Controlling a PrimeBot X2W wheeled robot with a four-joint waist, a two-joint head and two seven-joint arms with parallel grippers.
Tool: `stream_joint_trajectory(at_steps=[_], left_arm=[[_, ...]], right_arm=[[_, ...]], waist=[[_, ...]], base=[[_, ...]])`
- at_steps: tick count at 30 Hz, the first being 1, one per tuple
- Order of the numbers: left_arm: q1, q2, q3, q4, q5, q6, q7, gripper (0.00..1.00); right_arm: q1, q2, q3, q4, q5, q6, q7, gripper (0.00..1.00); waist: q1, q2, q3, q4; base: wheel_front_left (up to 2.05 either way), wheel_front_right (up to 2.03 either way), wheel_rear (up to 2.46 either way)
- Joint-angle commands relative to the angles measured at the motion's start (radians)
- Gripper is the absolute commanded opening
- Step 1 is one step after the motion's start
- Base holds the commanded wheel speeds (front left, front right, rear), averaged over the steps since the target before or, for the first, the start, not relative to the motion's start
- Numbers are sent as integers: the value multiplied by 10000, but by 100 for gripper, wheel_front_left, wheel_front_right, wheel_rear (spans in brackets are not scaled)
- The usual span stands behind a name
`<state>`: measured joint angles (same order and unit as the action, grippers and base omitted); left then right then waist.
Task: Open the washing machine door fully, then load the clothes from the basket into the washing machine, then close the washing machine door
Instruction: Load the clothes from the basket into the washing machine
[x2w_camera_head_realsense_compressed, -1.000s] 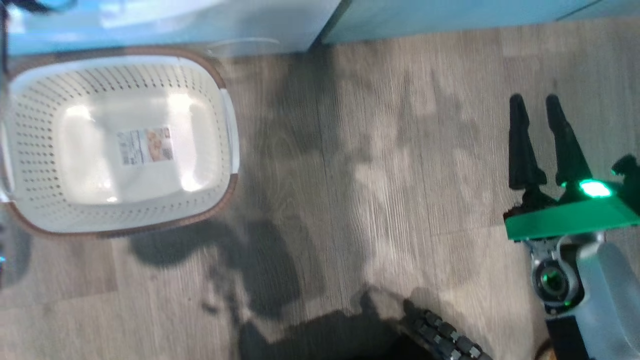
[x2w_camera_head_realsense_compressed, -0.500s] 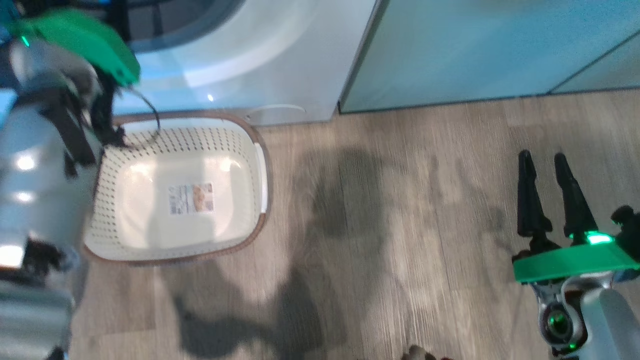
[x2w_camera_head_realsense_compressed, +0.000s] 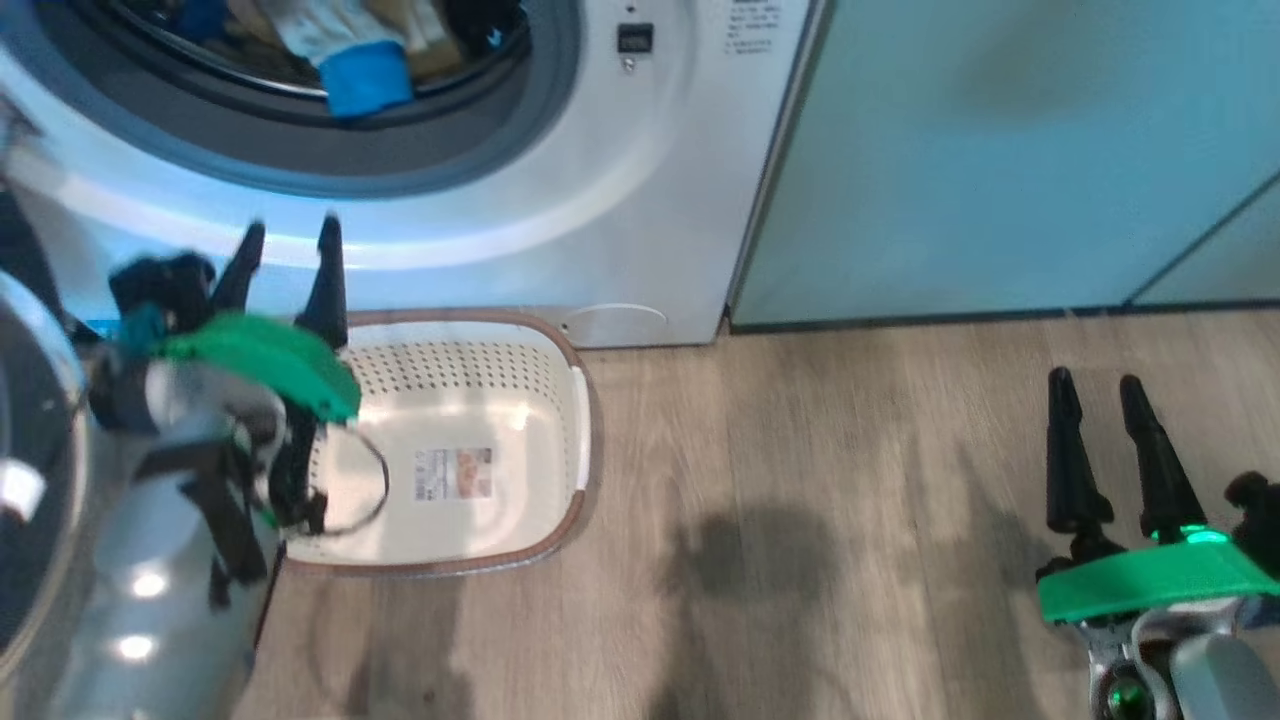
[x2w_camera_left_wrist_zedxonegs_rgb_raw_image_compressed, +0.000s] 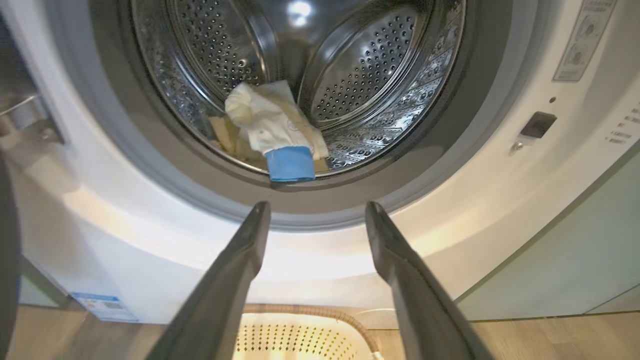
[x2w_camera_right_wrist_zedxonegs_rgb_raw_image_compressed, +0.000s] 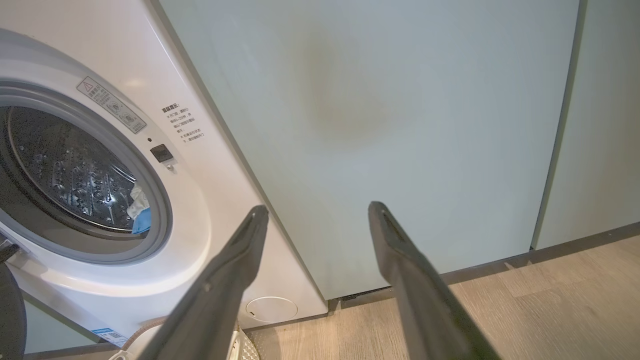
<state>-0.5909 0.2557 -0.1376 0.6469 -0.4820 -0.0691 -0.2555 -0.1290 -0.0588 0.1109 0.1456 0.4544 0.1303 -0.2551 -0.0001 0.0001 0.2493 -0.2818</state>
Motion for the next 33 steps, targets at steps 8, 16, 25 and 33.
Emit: stream_joint_trajectory(at_steps=[8,16,25,33], left_arm=[[2134,-41,1228,-1894,304,376,-62,100],[4114,-610,2044,-3265,851,618,-62,100],[5124,-891,2474,-3934,1422,360,-62,100],[5651,-1132,2845,-4436,1926,100,-62,100]], right_arm=[[443,-208,135,-210,-116,4,-67,100],[967,-230,45,-172,-132,4,-67,100],[1246,-279,108,-114,-145,4,-67,100],[1337,-343,112,-59,-150,4,-67,100]], waist=[[1,-1,-1096,524],[1,-1,-1767,786],[1,-1,-2250,863],[1,-1,-2464,903]], base=[[0,0,0],[0,0,0],[0,0,0],[0,0,0]])
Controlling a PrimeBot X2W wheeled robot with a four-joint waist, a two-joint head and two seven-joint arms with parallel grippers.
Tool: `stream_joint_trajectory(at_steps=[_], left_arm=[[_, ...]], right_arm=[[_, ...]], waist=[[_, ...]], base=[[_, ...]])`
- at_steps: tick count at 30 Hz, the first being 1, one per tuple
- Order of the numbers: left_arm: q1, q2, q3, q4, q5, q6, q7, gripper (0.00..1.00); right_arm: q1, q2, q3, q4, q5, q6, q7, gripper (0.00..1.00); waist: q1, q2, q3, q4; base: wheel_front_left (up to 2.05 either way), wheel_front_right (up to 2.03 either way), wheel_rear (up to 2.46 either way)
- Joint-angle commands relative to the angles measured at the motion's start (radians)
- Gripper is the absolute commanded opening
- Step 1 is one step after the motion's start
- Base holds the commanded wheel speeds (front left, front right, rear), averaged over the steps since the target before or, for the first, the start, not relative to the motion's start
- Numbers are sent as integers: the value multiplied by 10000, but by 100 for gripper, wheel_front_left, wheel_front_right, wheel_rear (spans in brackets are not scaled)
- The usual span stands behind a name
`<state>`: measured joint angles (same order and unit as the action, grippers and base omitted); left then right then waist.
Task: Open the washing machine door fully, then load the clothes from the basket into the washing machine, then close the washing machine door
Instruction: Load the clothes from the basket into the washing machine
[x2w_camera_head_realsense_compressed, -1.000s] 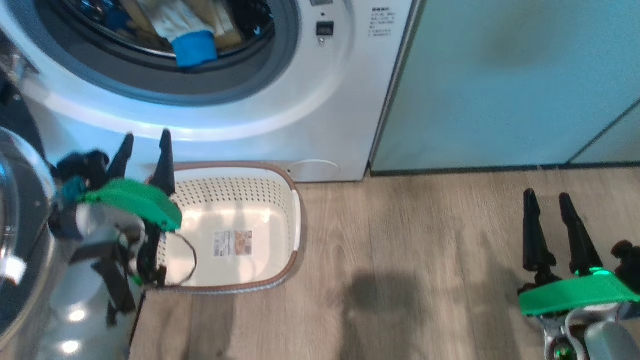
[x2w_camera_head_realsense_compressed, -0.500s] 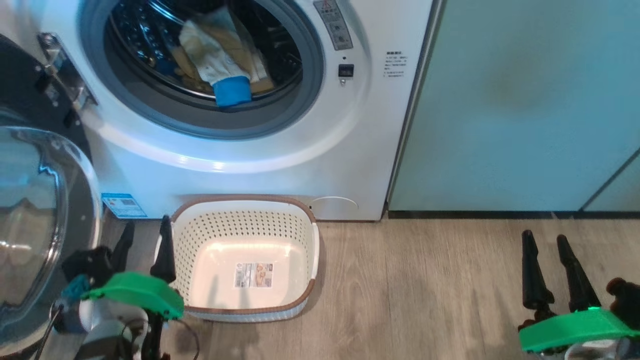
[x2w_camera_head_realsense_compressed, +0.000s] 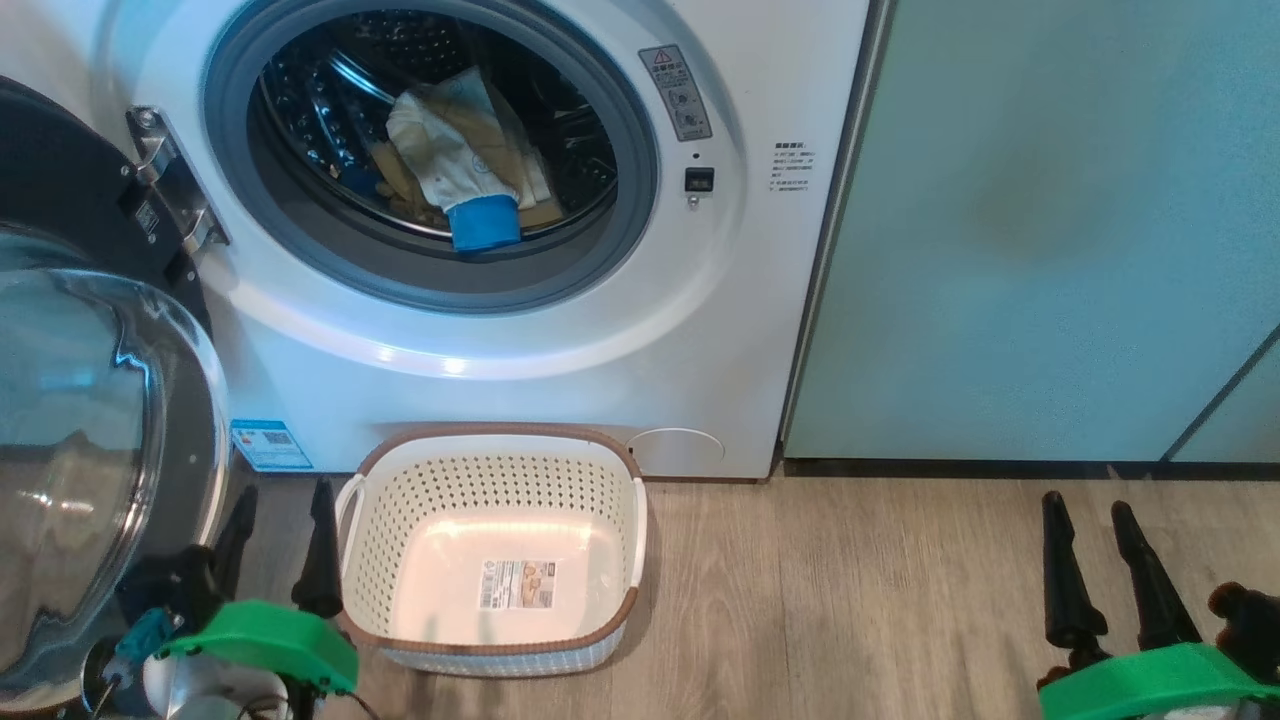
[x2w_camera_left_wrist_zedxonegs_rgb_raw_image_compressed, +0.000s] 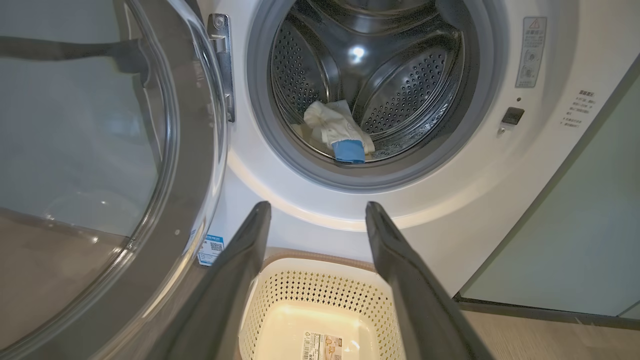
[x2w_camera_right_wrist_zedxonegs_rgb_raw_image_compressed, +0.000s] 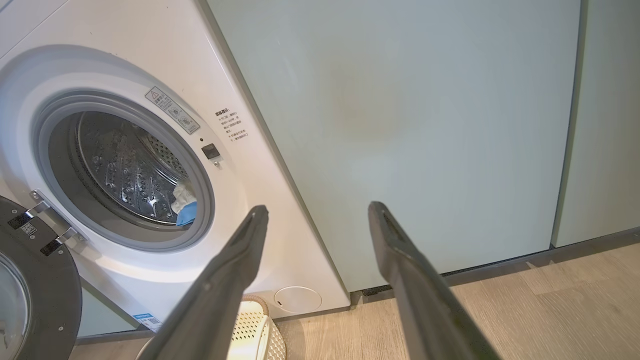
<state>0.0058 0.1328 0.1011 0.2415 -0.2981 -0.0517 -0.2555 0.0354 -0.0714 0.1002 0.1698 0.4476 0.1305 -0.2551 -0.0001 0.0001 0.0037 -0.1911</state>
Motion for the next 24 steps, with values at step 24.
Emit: stream_joint_trajectory(at_steps=[24], left_arm=[[-163,-241,1095,-548,551,-631,-63,100]], right_arm=[[-350,-375,335,-310,-74,2,-67,100]], waist=[[1,-1,-70,-19]], base=[[0,0,0]])
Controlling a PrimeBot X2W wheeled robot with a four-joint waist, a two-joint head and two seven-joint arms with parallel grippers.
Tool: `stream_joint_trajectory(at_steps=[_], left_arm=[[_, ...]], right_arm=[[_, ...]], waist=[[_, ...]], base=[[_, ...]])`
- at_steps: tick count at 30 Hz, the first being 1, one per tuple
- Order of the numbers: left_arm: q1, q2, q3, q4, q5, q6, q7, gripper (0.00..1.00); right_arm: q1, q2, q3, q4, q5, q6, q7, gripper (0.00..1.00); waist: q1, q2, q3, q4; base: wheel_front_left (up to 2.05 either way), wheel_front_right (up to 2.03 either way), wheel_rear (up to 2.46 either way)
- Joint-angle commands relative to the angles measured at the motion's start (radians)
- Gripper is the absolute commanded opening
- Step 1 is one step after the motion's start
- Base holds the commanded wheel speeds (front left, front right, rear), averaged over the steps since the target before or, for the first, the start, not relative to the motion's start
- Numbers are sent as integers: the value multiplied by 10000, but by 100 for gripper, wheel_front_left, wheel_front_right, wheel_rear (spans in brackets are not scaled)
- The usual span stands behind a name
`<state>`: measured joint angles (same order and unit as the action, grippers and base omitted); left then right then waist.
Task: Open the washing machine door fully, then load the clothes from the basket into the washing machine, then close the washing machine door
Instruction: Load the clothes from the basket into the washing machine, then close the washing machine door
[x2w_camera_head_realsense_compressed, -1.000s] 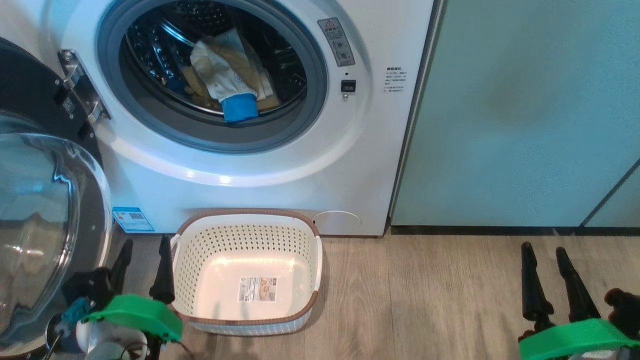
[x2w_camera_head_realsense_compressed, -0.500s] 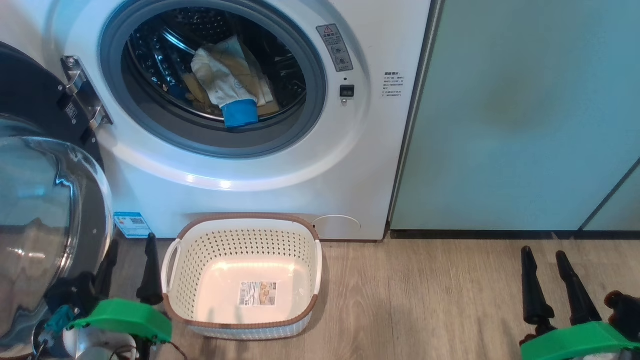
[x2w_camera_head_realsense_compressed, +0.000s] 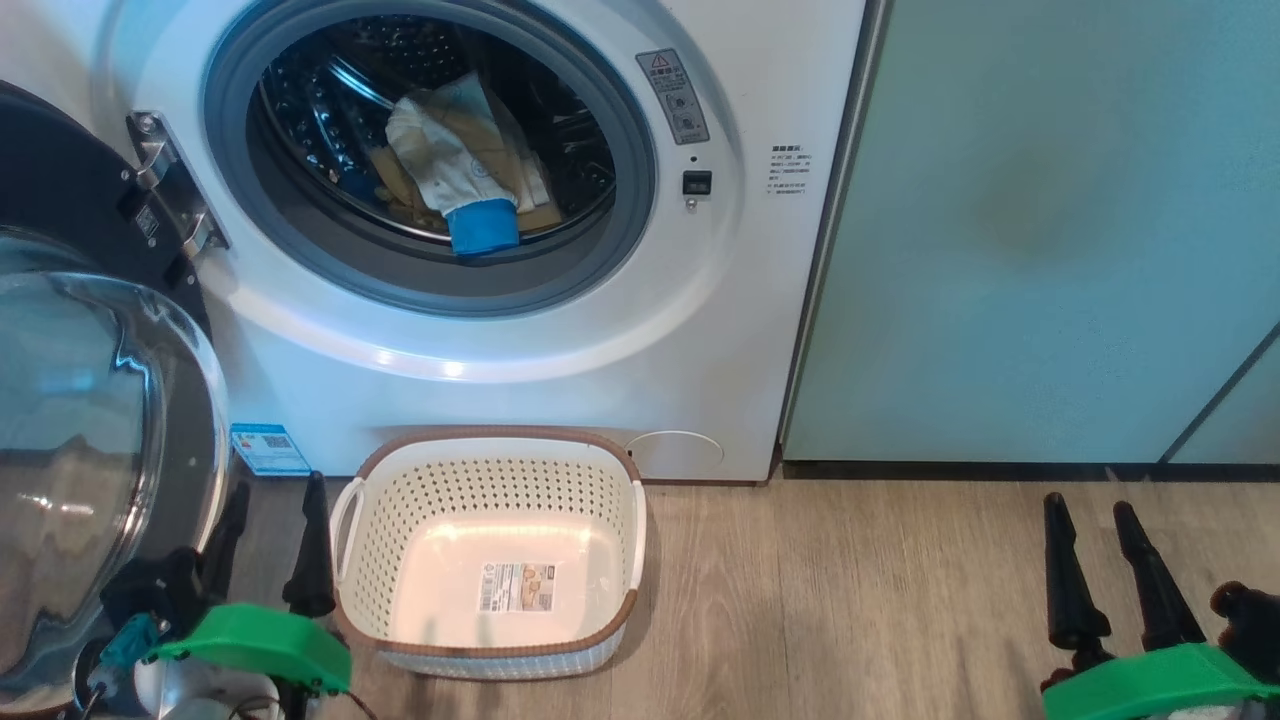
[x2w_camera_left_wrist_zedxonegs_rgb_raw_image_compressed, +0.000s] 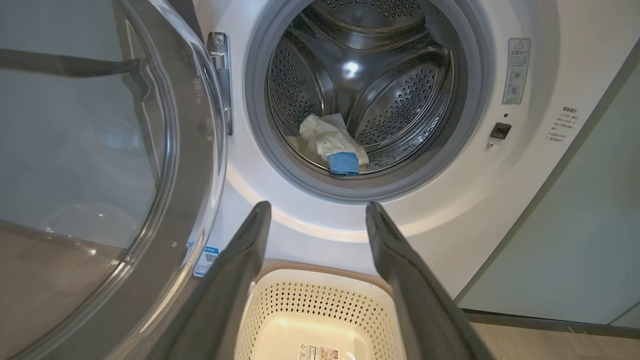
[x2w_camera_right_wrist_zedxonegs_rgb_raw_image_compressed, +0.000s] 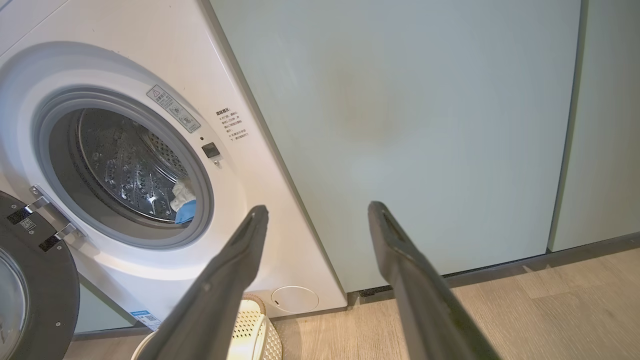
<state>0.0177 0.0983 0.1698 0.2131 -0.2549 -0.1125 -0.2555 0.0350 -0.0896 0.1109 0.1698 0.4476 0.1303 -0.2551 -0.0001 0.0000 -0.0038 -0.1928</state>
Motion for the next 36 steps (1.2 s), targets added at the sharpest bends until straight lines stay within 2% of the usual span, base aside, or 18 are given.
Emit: stream_joint_trajectory(at_steps=[1,26,36], left_arm=[[-290,100,412,-263,123,-35,-63,100],[-339,5,529,-152,75,-158,-63,100],[-320,46,484,-125,79,-173,-63,100]], right_arm=[[-348,-191,220,-313,-75,4,-67,100],[-323,-119,174,-304,-52,4,-67,100],[-268,-101,168,-301,-70,4,-67,100]], waist=[[1,0,11,-2],[1,0,65,27],[1,0,32,34]], base=[[0,0,0],[-1,1,0],[-101,101,0]])
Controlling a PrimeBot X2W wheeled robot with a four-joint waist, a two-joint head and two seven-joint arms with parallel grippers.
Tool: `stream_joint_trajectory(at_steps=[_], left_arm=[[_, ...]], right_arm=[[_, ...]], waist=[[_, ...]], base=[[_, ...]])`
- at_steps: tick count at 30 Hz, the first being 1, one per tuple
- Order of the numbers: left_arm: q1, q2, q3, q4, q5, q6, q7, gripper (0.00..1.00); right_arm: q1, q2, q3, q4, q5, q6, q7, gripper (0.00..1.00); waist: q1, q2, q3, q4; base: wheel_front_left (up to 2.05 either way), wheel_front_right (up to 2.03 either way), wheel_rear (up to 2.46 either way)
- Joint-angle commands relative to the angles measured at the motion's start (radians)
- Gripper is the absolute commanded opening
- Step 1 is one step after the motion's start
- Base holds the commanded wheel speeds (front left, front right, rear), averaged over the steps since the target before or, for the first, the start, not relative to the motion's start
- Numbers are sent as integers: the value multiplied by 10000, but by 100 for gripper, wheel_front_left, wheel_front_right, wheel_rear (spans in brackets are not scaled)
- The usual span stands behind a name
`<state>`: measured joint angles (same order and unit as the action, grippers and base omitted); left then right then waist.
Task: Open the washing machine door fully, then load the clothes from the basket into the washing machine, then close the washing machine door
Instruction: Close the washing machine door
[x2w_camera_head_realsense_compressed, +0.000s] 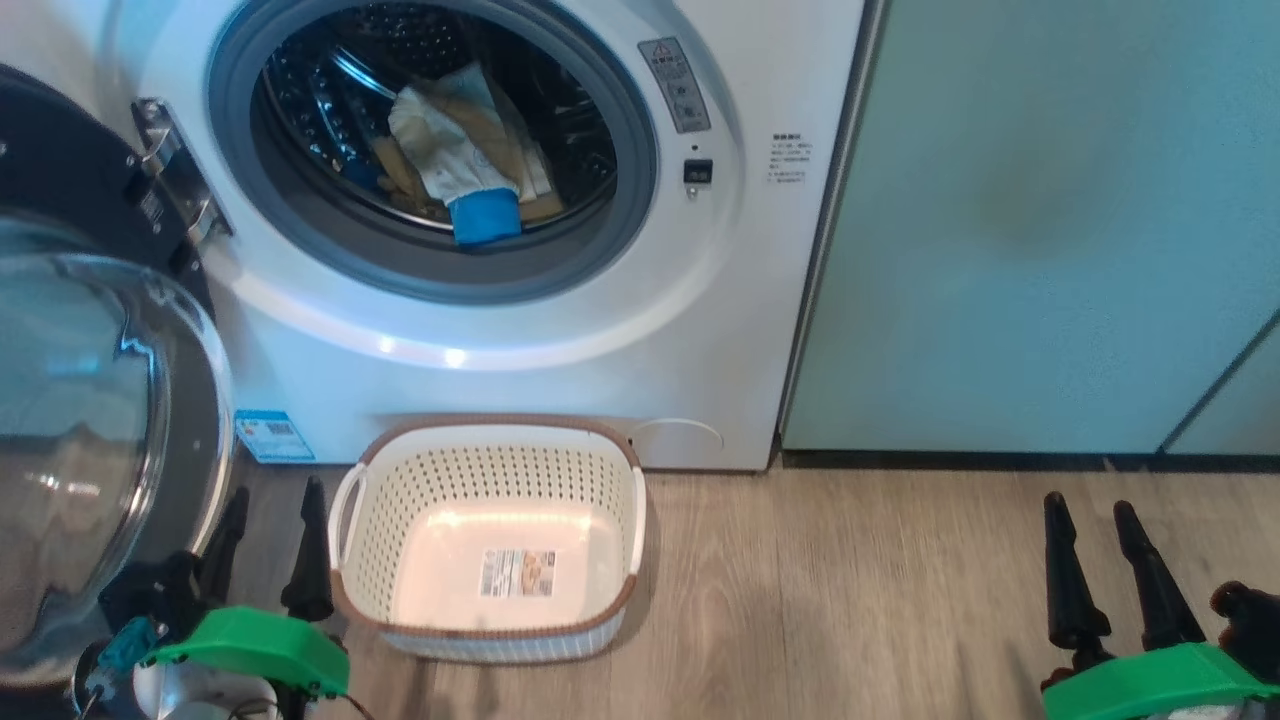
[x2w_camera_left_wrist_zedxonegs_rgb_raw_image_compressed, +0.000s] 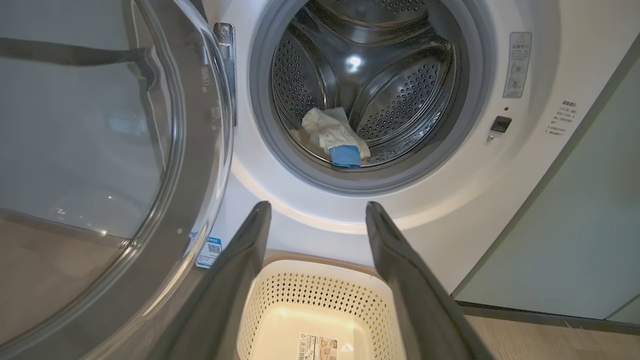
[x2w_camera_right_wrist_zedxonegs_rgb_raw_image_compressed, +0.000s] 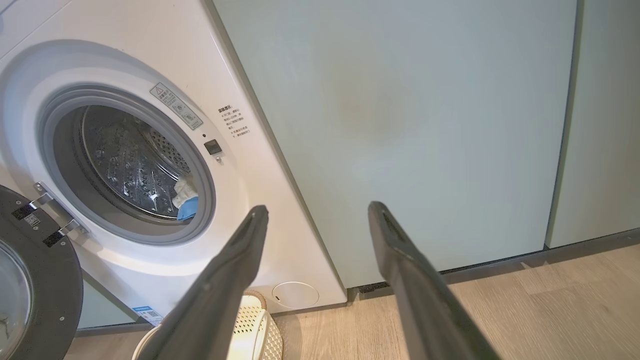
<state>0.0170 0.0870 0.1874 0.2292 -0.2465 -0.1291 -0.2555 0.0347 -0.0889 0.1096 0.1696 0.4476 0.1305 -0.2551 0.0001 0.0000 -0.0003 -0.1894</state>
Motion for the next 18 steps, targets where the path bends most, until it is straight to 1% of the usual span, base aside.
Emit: stream_joint_trajectory(at_steps=[1,5,9,14,18], left_arm=[[-310,166,303,-287,-8,-7,-63,100],[-281,161,339,-282,-19,-9,-63,100],[-240,176,315,-300,-2,-11,-63,100],[-178,208,214,-355,-71,-13,-63,100],[-153,212,164,-417,-129,-14,-63,100]], right_arm=[[-255,-111,181,-302,-74,2,-67,100],[-234,-118,178,-310,-73,2,-67,100],[-210,-129,158,-314,-63,2,-67,100],[-188,-135,151,-297,-59,2,-67,100],[-184,-142,144,-298,-56,2,-67,100]], waist=[[-1,0,-7,0],[-1,0,-5,-10],[-1,0,2,-25],[-1,0,-22,-42],[-1,0,-39,-50]], base=[[-187,187,0],[-209,196,13],[-168,148,20],[-97,97,0],[-35,35,0]])
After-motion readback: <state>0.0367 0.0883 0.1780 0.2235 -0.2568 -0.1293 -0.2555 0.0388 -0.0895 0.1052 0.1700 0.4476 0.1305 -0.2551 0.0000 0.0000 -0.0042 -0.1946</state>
